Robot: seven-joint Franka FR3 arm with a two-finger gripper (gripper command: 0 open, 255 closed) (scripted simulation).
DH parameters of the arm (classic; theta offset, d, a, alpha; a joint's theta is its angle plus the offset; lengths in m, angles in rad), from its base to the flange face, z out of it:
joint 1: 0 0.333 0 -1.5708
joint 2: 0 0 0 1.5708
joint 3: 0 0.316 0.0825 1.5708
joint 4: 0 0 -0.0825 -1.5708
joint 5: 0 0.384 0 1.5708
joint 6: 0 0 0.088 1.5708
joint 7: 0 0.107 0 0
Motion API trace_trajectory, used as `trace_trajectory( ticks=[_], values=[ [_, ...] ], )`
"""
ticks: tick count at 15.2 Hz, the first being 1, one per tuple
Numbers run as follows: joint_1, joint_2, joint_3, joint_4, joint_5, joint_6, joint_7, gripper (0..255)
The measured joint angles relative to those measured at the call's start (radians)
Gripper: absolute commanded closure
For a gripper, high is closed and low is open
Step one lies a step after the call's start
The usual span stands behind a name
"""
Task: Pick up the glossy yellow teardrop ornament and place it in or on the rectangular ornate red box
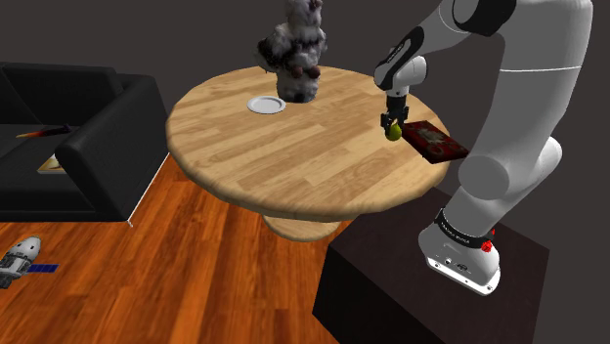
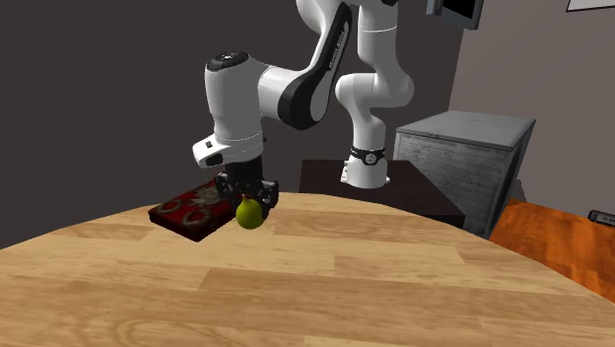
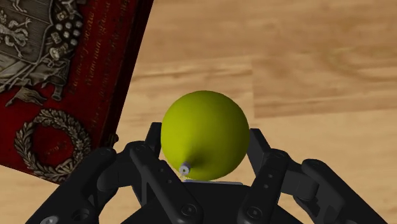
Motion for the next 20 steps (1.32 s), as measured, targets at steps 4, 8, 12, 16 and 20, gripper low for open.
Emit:
trace_trajectory(
  ticks=[4, 8, 12, 16, 20],
  values=[
    [0.007, -0.041, -0.007, 0.011, -0.015, -0.049, 0.005, 255],
    [0.013, -0.082, -0.014, 0.017, -0.03, -0.095, 0.009, 255],
    [0.017, -0.118, -0.018, 0.034, -0.043, -0.146, 0.011, 255],
    [0.022, -0.15, -0.021, 0.049, -0.053, -0.192, 0.016, 255],
    [0.01, -0.179, -0.035, 0.049, -0.068, -0.216, -0.005, 255]
  ],
)
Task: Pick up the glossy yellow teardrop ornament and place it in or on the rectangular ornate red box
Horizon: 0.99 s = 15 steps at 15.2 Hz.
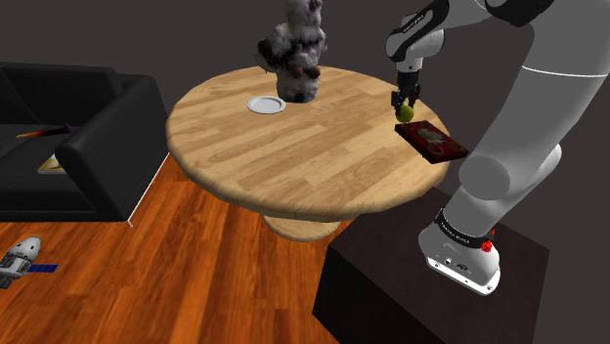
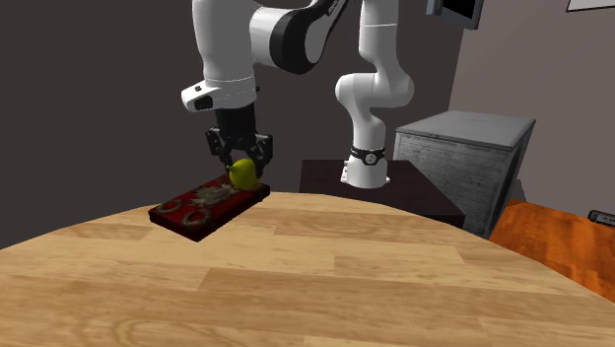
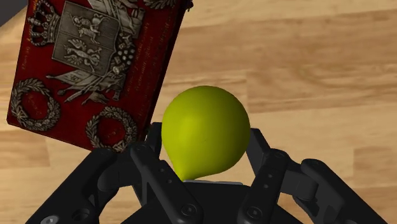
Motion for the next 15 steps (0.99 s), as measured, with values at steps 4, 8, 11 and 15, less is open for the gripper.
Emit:
trace_trajectory(
  ticks=[4, 8, 11, 15],
  values=[
    [-0.053, 0.0, -0.041, -0.007, -0.012, 0.02, -0.084, 255],
    [-0.111, 0.023, -0.081, 0.008, -0.011, 0.041, -0.181, 255],
    [-0.152, 0.035, -0.107, 0.006, -0.01, 0.065, -0.245, 255],
    [-0.184, 0.075, -0.118, 0.018, 0.007, 0.095, -0.294, 255]
  ],
)
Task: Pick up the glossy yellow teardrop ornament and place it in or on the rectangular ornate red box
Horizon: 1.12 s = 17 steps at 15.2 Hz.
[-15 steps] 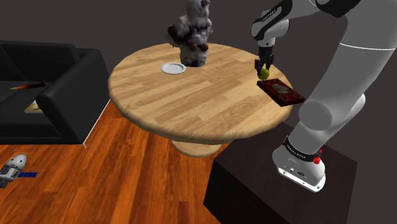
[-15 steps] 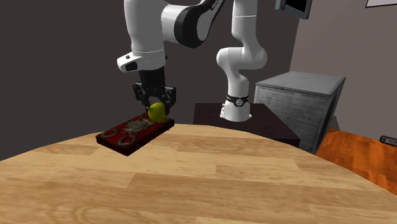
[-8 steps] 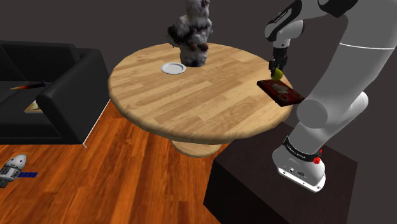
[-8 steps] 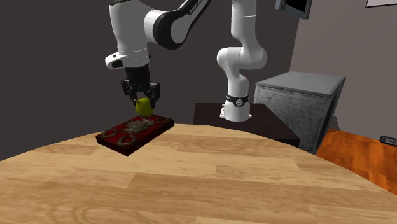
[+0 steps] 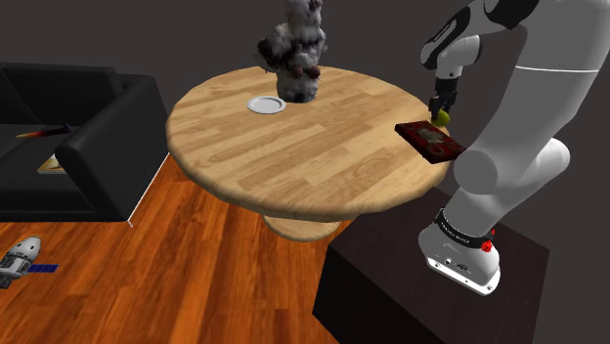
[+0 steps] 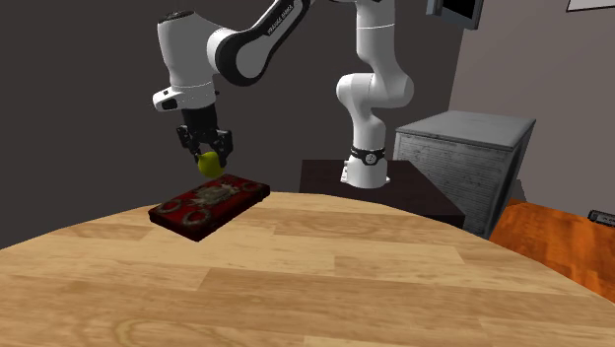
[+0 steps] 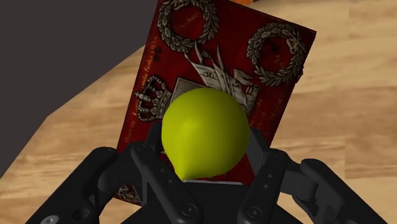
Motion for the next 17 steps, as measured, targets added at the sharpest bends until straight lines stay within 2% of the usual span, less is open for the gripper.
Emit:
trace_trajectory(
  ticks=[9, 15, 16, 17],
  values=[
    [-0.018, 0.078, 0.014, -0.033, 0.036, 0.104, -0.013, 255],
    [-0.02, 0.085, 0.018, -0.033, 0.042, 0.118, -0.015, 255],
    [-0.02, 0.085, 0.018, -0.033, 0.042, 0.118, -0.016, 0],
    [-0.021, 0.087, 0.017, -0.034, 0.042, 0.117, -0.016, 0]
  ],
)
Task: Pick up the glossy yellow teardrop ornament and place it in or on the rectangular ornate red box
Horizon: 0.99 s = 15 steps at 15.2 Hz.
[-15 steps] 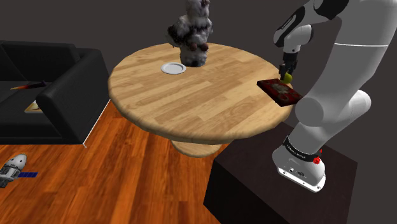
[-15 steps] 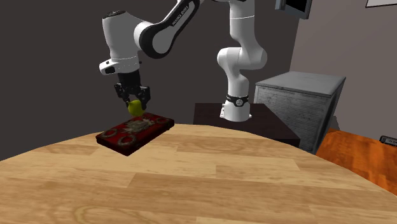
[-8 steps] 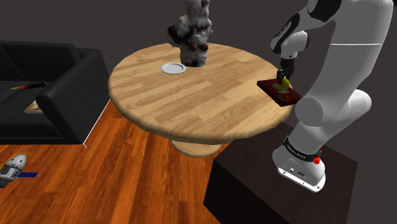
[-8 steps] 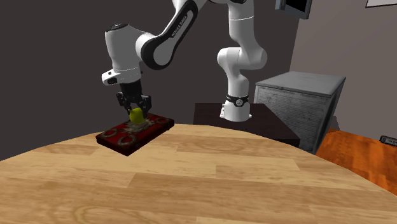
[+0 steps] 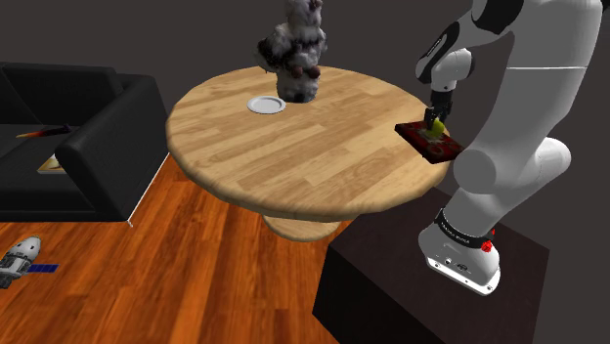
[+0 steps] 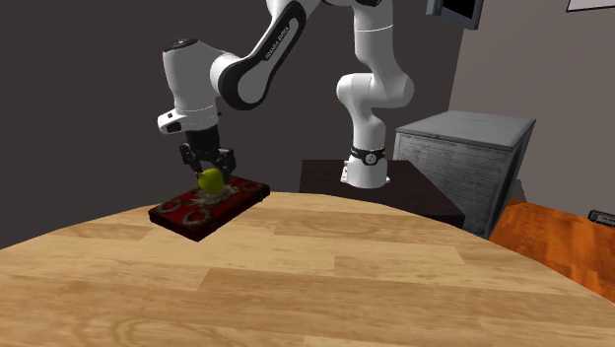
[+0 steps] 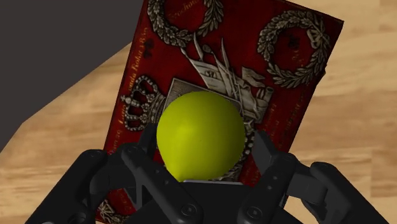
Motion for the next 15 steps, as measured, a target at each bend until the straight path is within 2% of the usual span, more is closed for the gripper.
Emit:
trace_trajectory(
  ticks=[5, 9, 15],
  values=[
    [-0.001, 0.002, -0.001, -0.002, 0.0, 0.0, 0.0, 0],
    [0.021, -0.05, -0.006, 0.046, -0.022, -0.096, 0.019, 0],
    [0.026, -0.067, -0.009, 0.053, -0.03, -0.12, 0.023, 0]
  ],
)
